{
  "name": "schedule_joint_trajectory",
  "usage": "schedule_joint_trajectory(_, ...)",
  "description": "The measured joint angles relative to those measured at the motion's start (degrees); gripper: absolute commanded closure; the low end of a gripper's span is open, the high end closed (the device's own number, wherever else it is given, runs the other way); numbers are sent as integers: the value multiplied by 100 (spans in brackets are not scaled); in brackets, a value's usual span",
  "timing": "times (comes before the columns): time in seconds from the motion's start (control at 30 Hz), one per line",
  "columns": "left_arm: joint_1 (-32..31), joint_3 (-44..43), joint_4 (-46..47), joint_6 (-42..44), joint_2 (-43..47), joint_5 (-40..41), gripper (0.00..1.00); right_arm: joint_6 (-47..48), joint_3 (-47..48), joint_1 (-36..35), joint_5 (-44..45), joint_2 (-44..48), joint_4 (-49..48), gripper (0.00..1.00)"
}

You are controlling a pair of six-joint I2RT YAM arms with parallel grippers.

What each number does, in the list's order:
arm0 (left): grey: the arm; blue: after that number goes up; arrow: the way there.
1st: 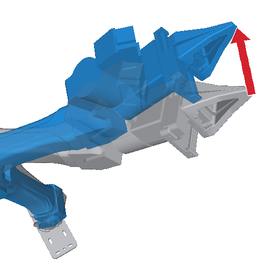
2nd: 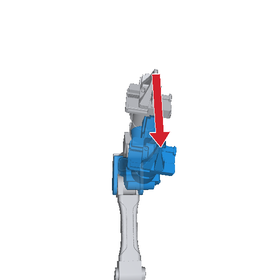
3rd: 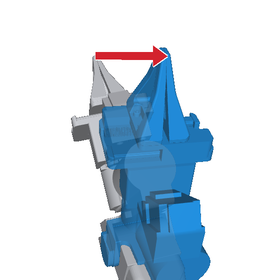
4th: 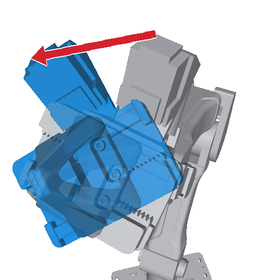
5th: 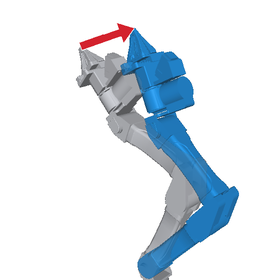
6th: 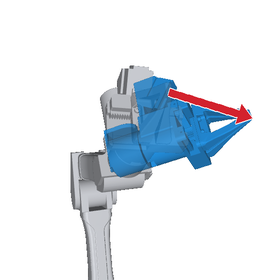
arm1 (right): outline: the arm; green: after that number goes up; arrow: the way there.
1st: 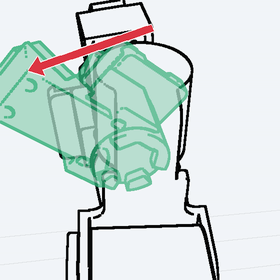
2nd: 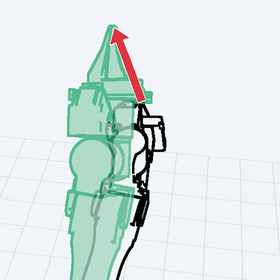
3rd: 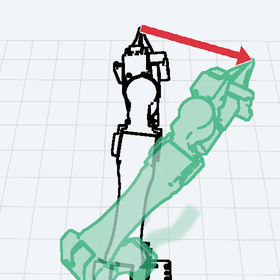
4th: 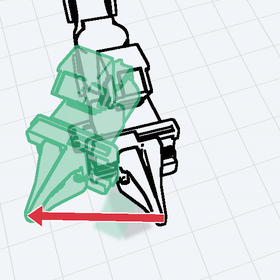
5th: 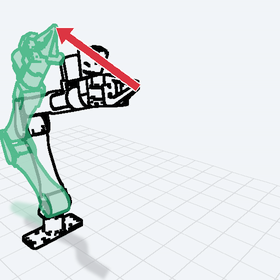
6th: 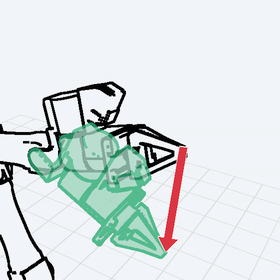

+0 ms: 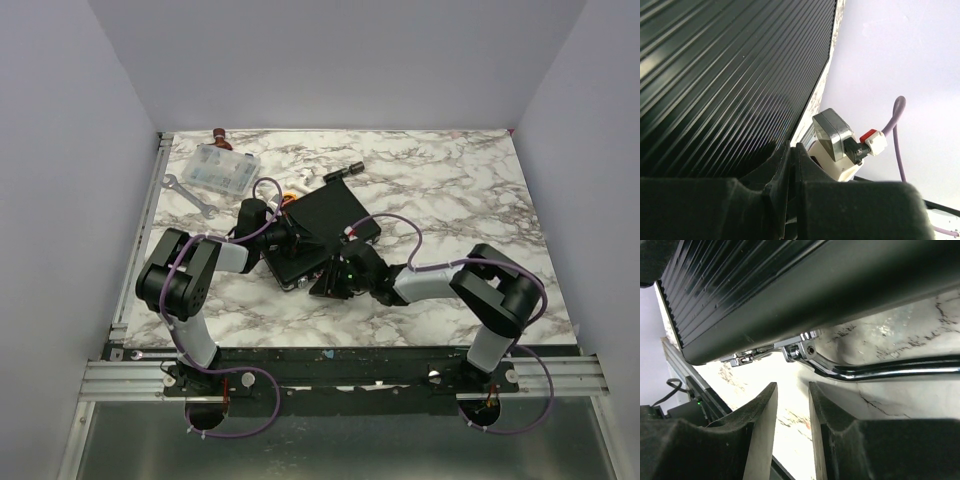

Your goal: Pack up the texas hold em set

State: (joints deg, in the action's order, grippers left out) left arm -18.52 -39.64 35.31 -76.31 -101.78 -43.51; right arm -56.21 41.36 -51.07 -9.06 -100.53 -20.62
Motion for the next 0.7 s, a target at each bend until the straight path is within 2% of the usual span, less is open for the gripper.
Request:
schedule_joint_trajectory(0.17,2,-13,-177,44,68,17,84,79,-24,0,289,262,374,58)
schedule_joint_trajectory(0.4,2,-205,-756,326,221,15,65,258,-68,0,1045,935,1128,45)
schedule_joint_trajectory(0.57,2,-658,-1440,909,575,42,58,433,-66,2,1711,1447,1681,31)
schedule_joint_trajectory(0.7,0,-1075,-2131,1576,1001,195,48,581,-66,120,2081,1840,2041,22)
